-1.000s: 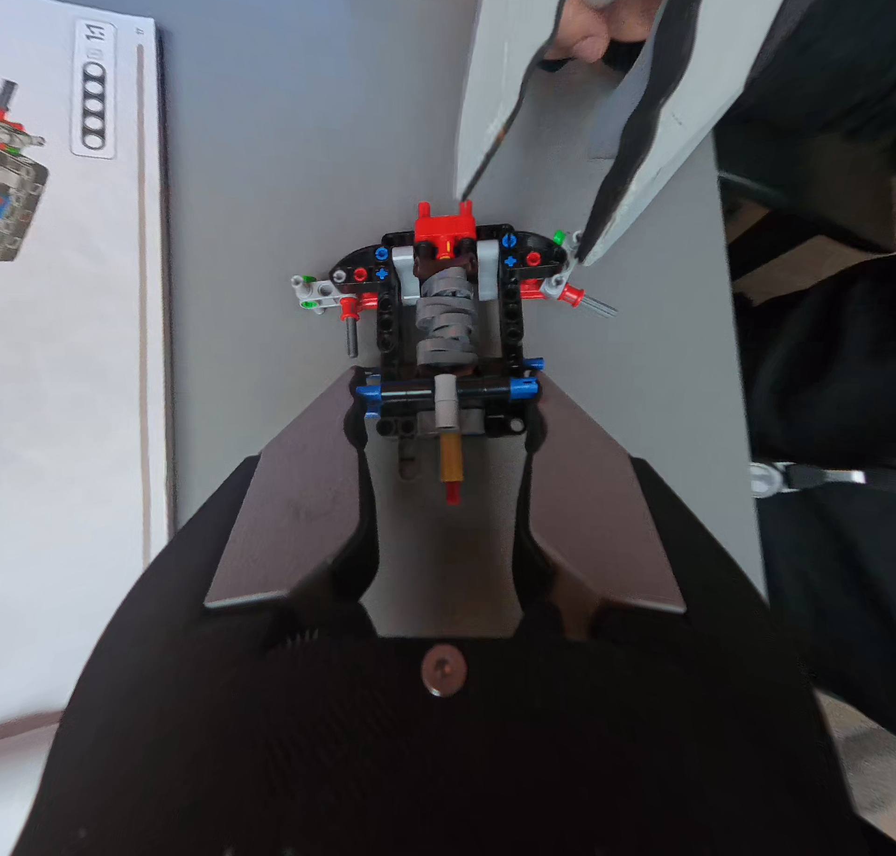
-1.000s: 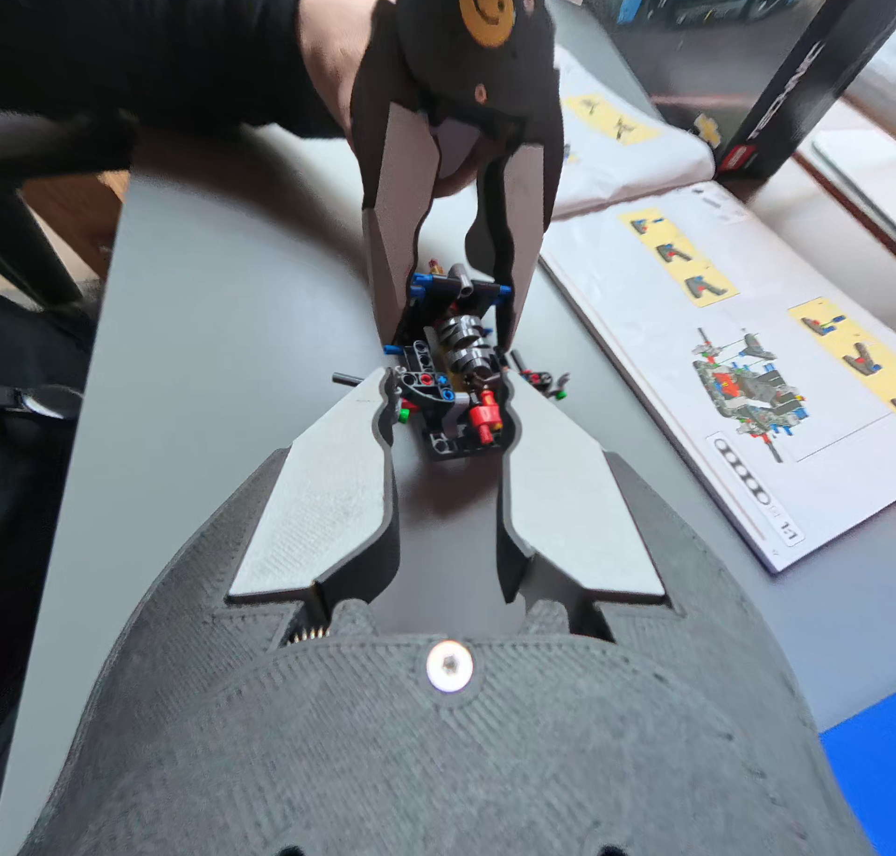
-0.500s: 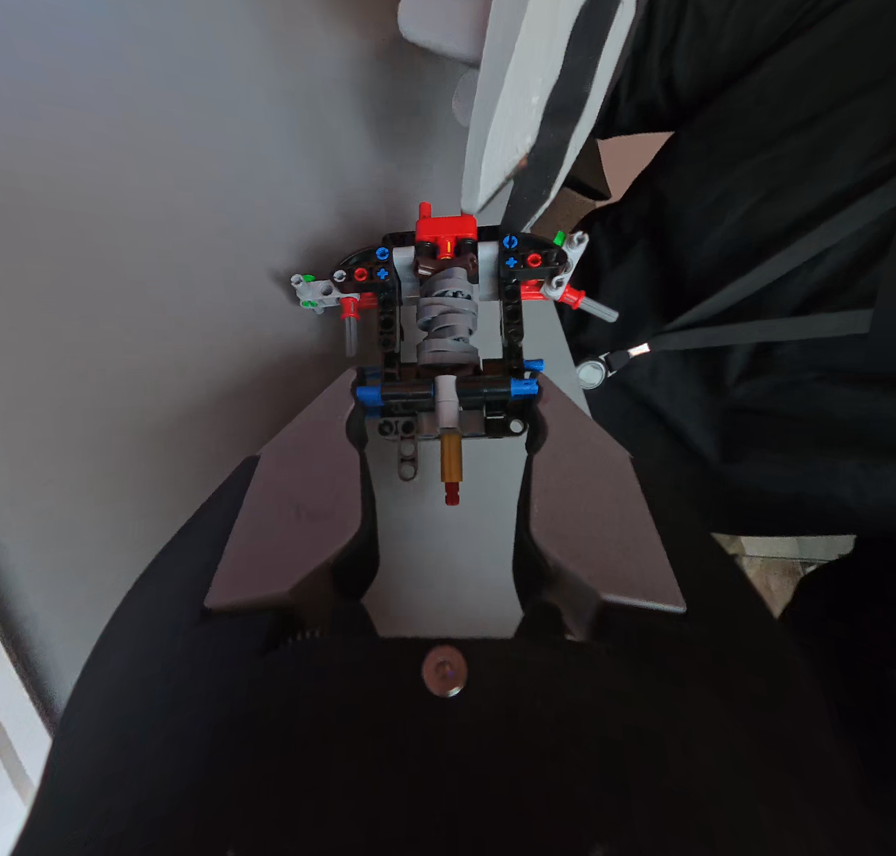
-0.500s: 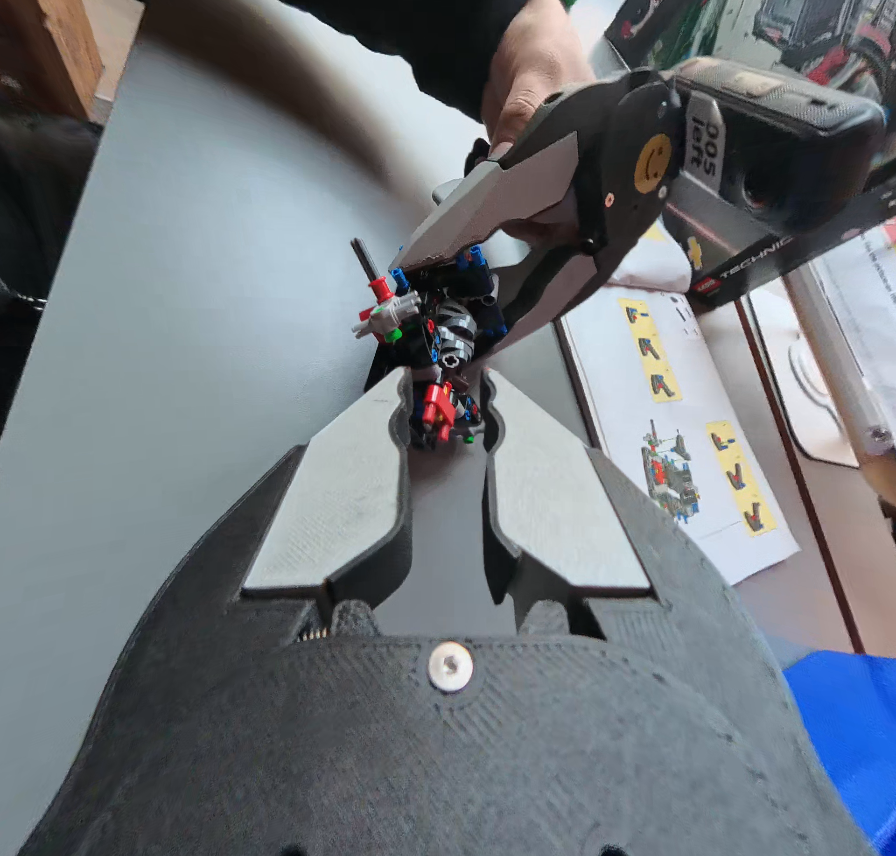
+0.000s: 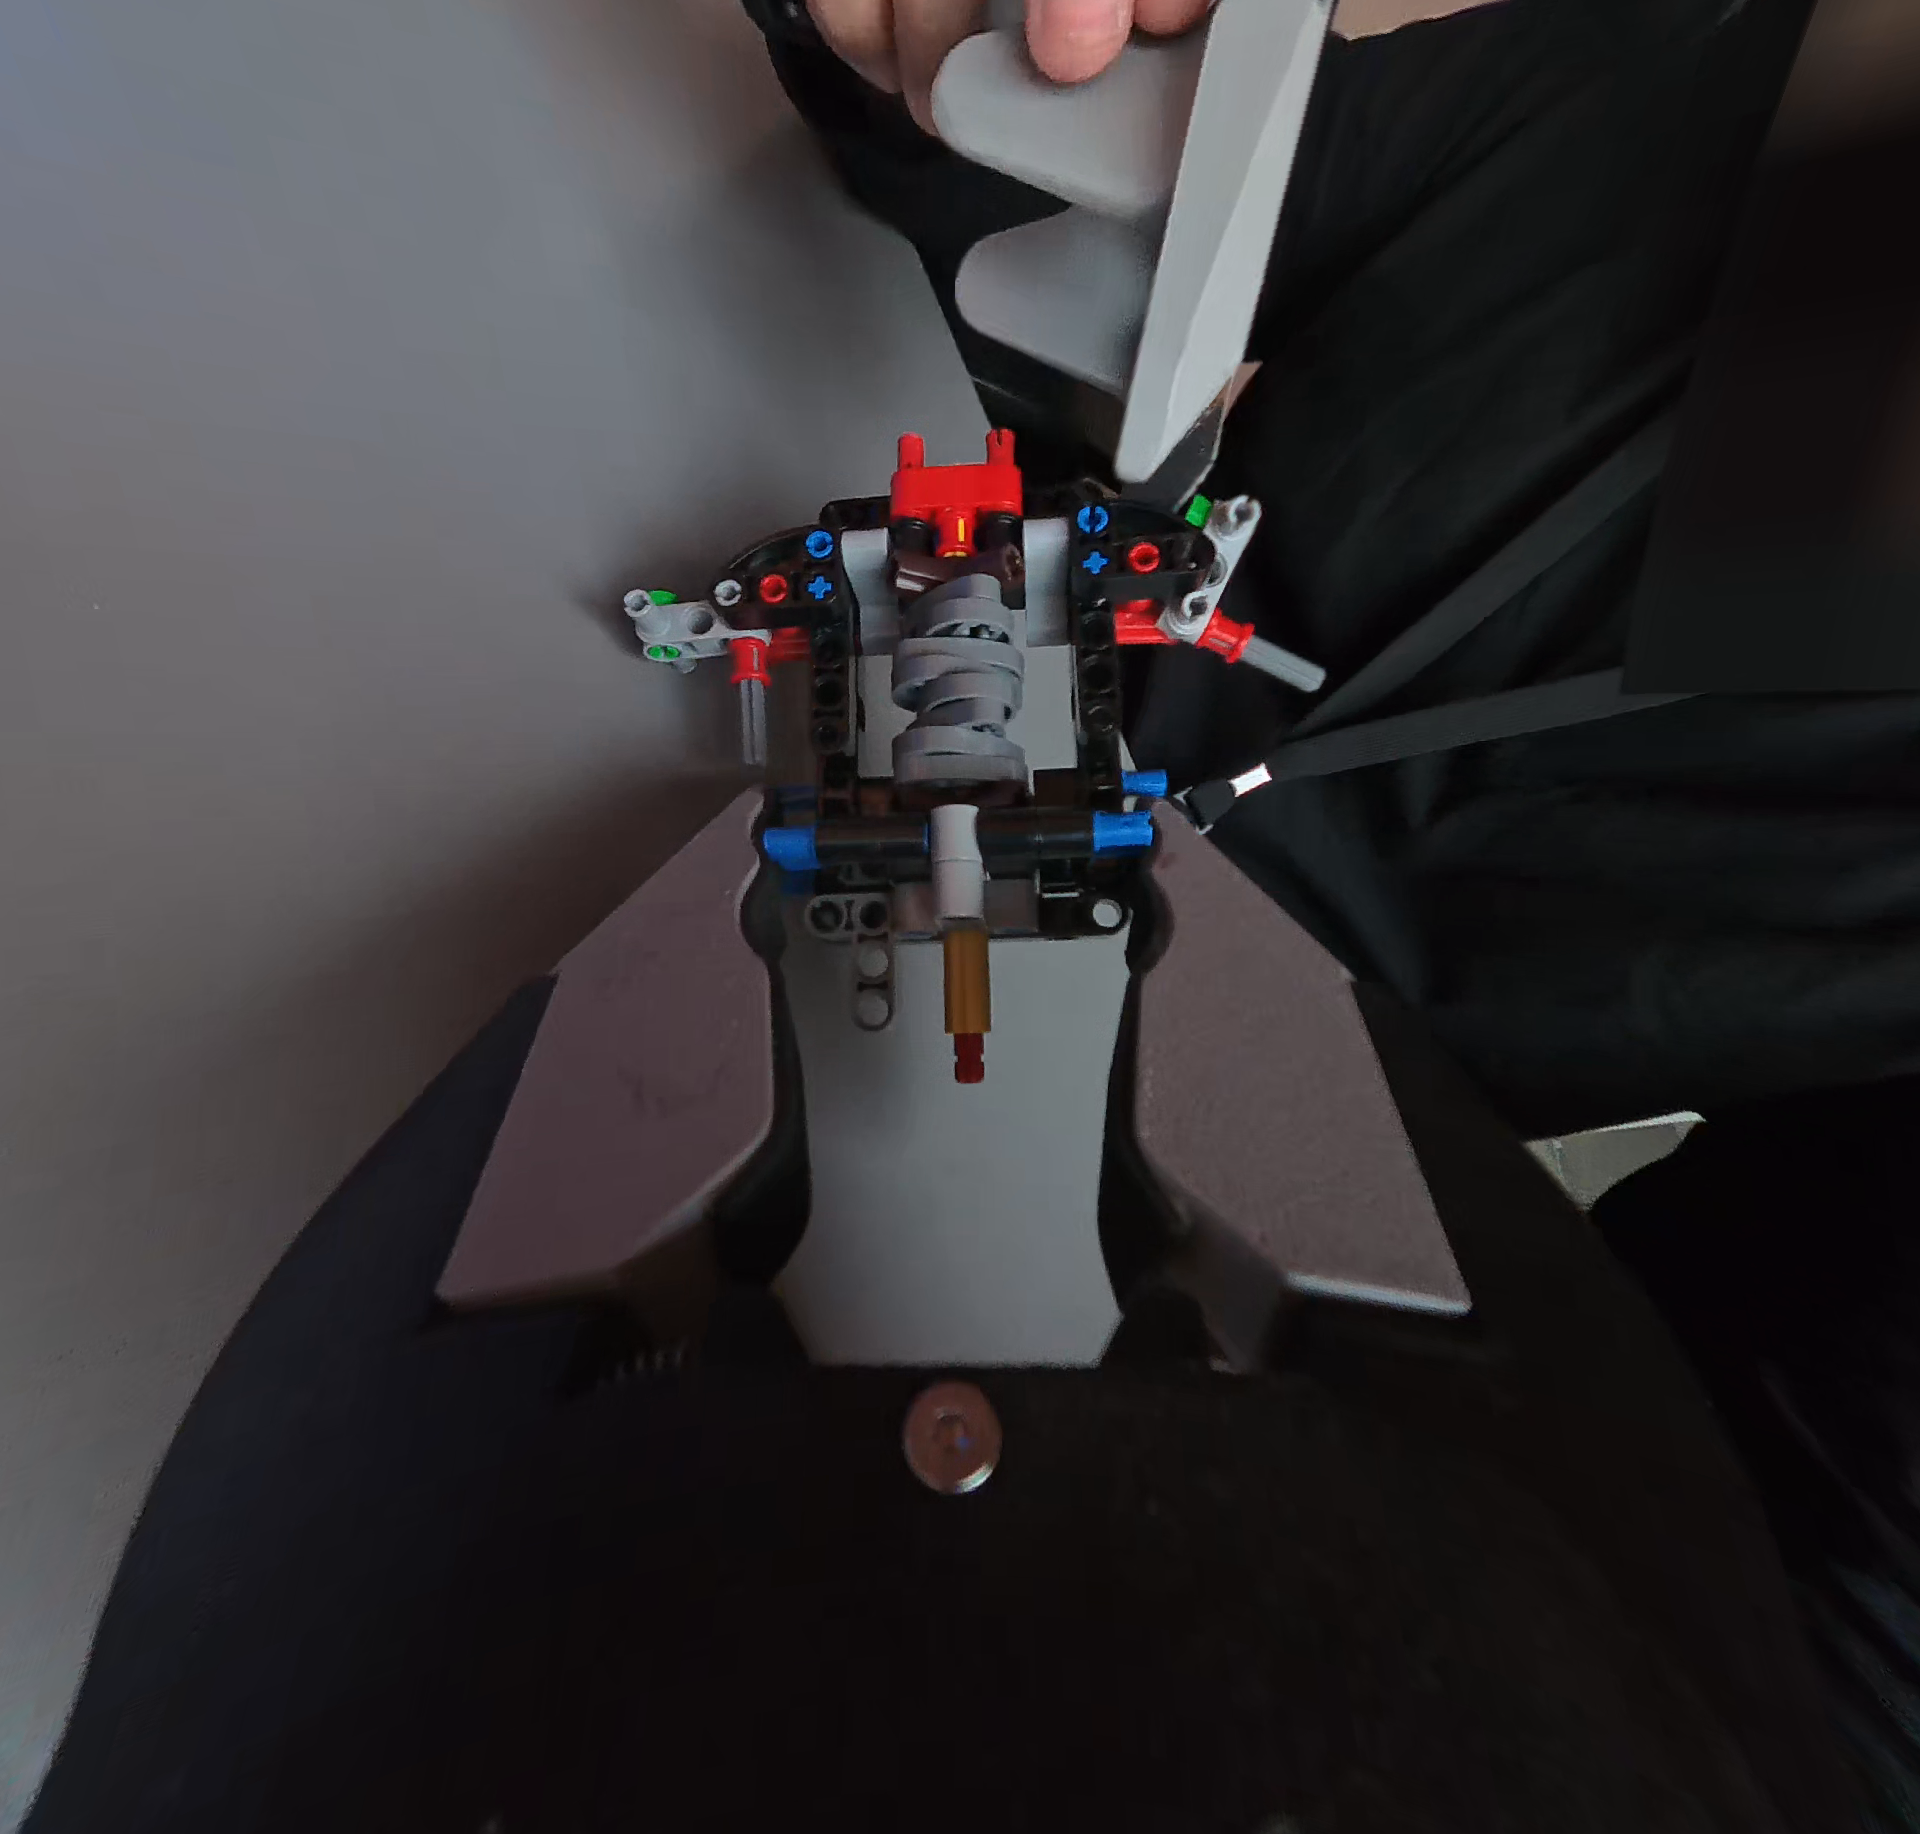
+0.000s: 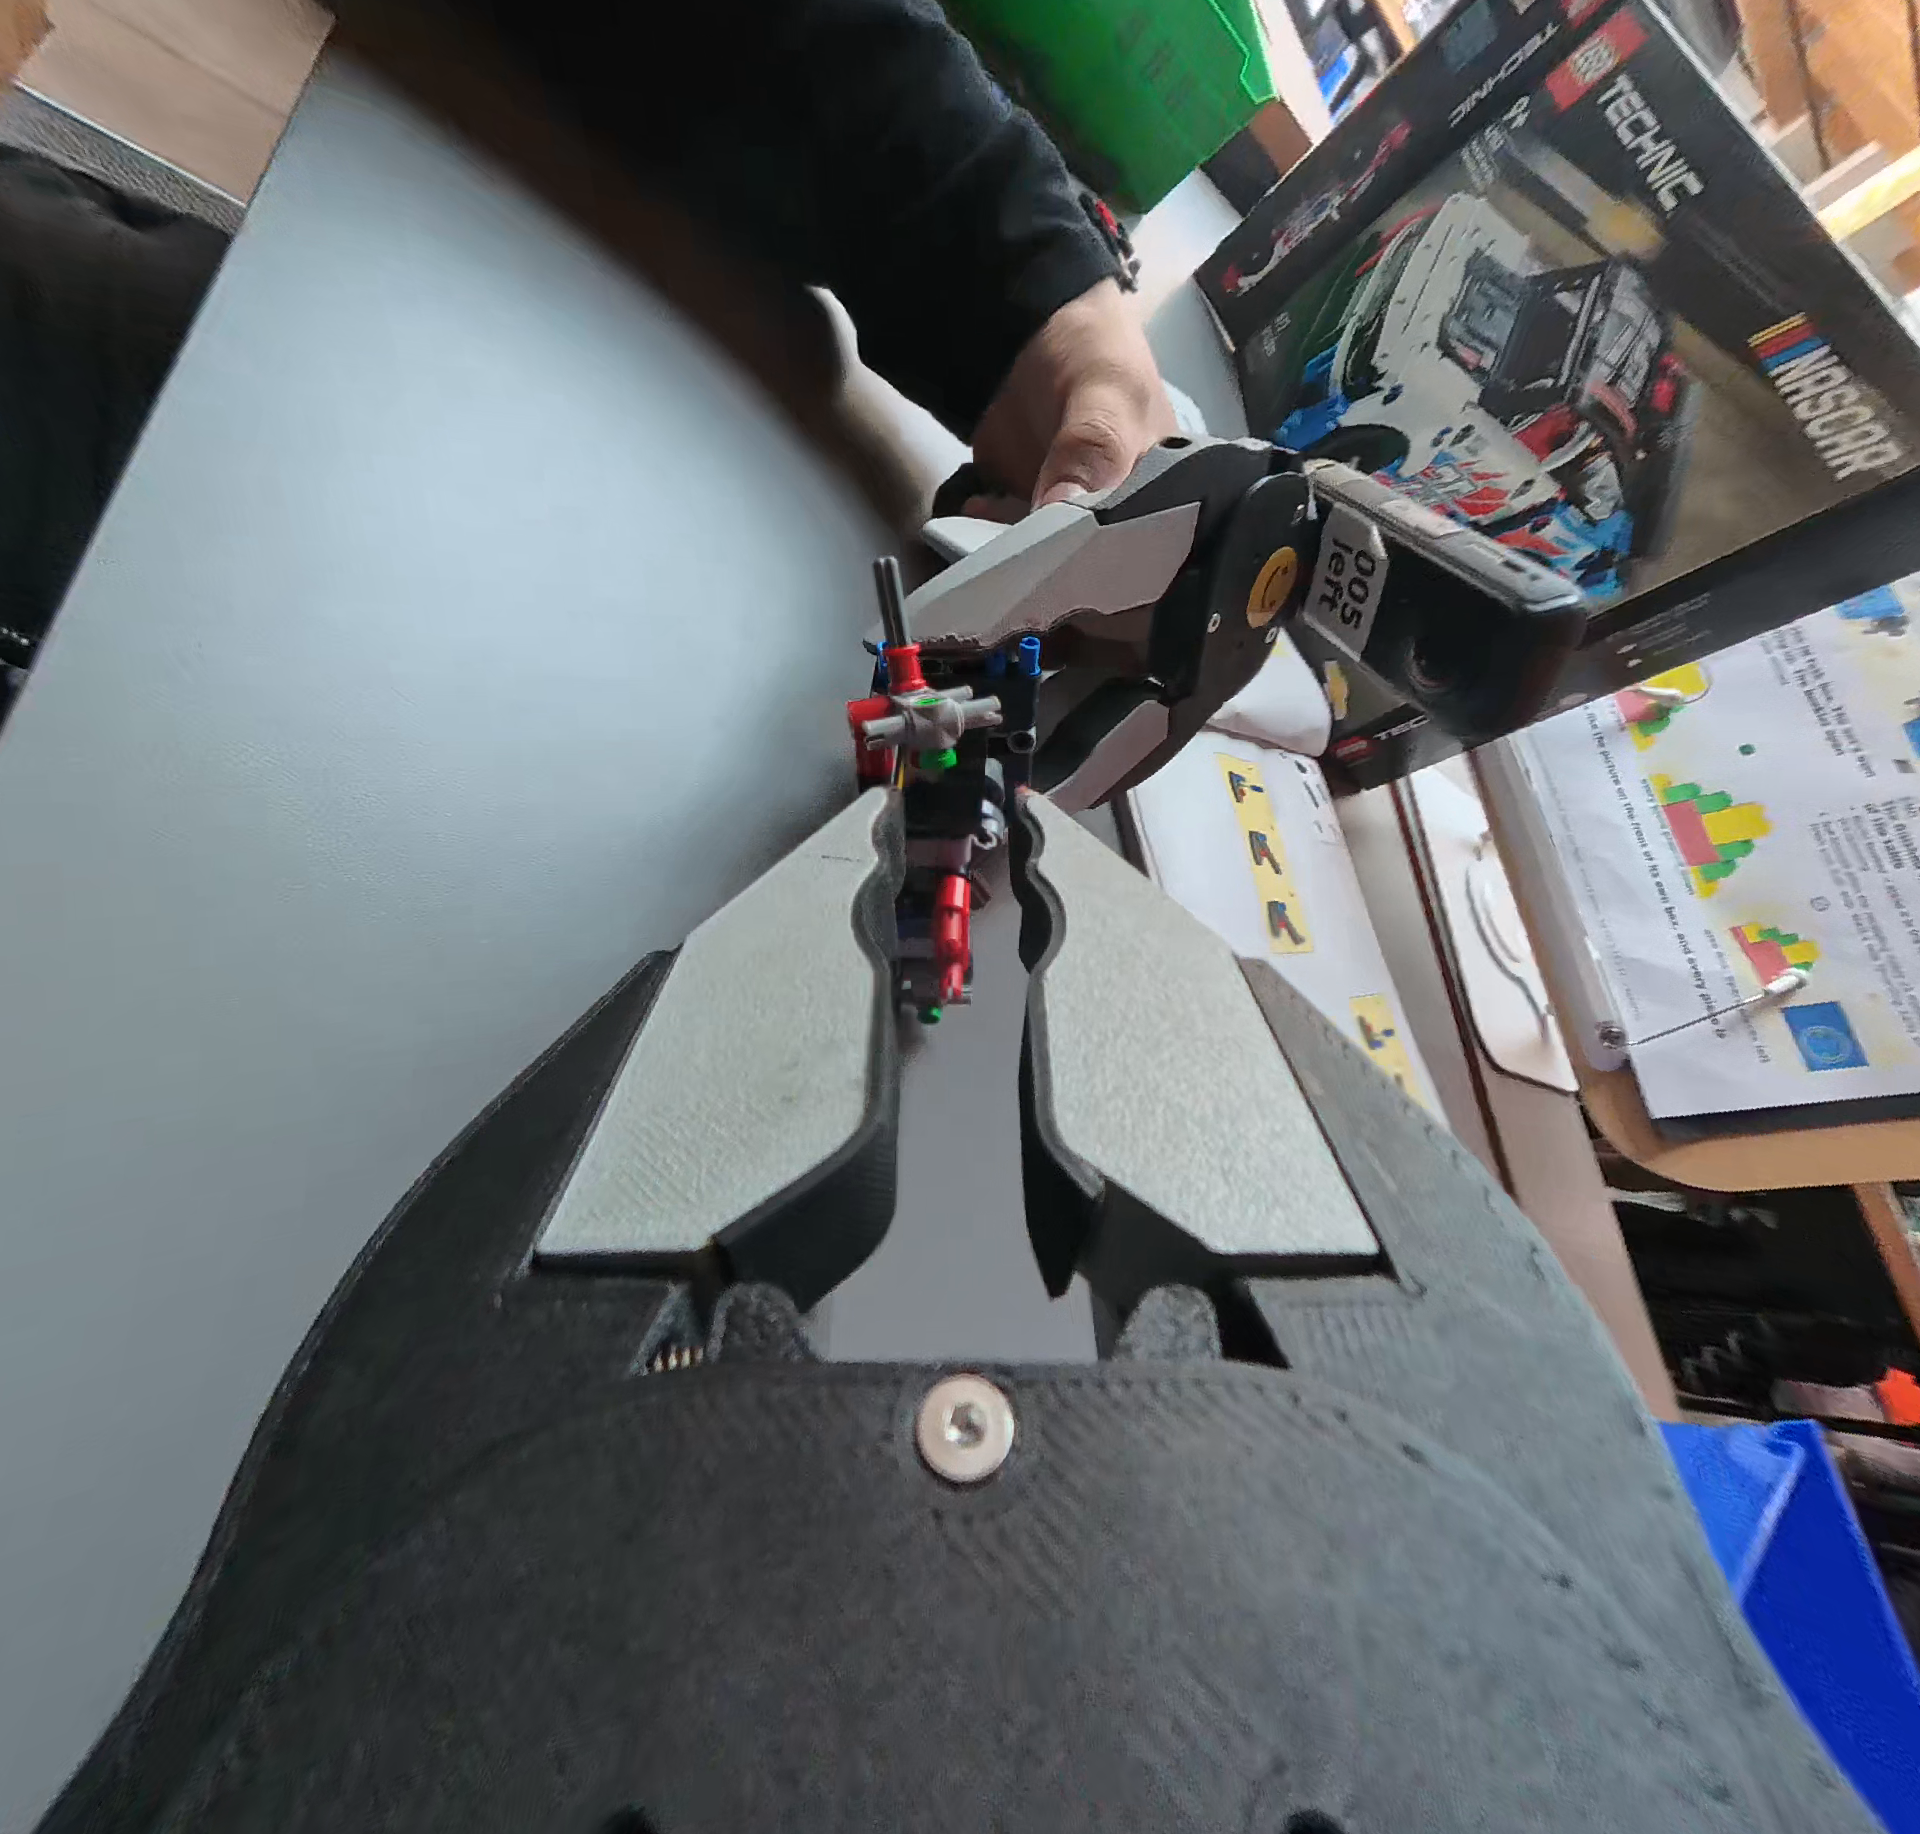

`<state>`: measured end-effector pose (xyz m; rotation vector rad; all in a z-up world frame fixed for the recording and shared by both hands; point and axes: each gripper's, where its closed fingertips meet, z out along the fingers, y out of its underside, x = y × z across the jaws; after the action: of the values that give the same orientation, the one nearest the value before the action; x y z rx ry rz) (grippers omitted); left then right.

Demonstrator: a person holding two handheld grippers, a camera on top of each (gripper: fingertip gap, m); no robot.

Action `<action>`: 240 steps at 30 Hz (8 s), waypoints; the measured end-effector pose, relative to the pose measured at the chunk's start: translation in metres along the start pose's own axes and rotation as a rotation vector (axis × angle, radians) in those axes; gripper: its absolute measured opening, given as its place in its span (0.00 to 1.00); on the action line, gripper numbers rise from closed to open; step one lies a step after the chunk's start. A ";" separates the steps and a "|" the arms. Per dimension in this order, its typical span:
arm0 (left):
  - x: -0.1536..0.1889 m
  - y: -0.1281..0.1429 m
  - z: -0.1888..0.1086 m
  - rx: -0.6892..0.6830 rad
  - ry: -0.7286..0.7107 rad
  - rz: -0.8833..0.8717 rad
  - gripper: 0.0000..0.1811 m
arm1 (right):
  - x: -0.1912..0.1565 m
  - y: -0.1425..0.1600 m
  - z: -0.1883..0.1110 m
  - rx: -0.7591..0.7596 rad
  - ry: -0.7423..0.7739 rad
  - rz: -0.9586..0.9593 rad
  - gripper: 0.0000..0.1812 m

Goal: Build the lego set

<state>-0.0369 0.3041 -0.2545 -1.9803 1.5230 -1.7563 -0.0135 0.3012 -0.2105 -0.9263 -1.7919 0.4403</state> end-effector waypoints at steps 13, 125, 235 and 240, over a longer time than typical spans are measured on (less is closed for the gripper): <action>0.001 0.013 0.006 -0.029 -0.088 -0.030 0.36 | -0.002 -0.007 0.012 0.107 0.032 0.112 0.03; -0.047 0.007 -0.030 -0.065 -0.841 -0.136 0.36 | 0.005 0.029 0.019 -0.136 0.270 0.450 0.19; -0.039 0.031 -0.029 -0.130 -1.280 -0.210 0.05 | 0.017 0.050 0.087 -0.109 0.048 -0.209 0.07; -0.041 0.029 -0.029 -0.122 -1.260 -0.141 0.05 | 0.019 0.053 0.087 -0.166 0.118 -0.377 0.07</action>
<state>-0.0704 0.3332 -0.2916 -2.4298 0.9913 -0.1504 -0.0750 0.3600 -0.2698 -0.6866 -1.8603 -0.0021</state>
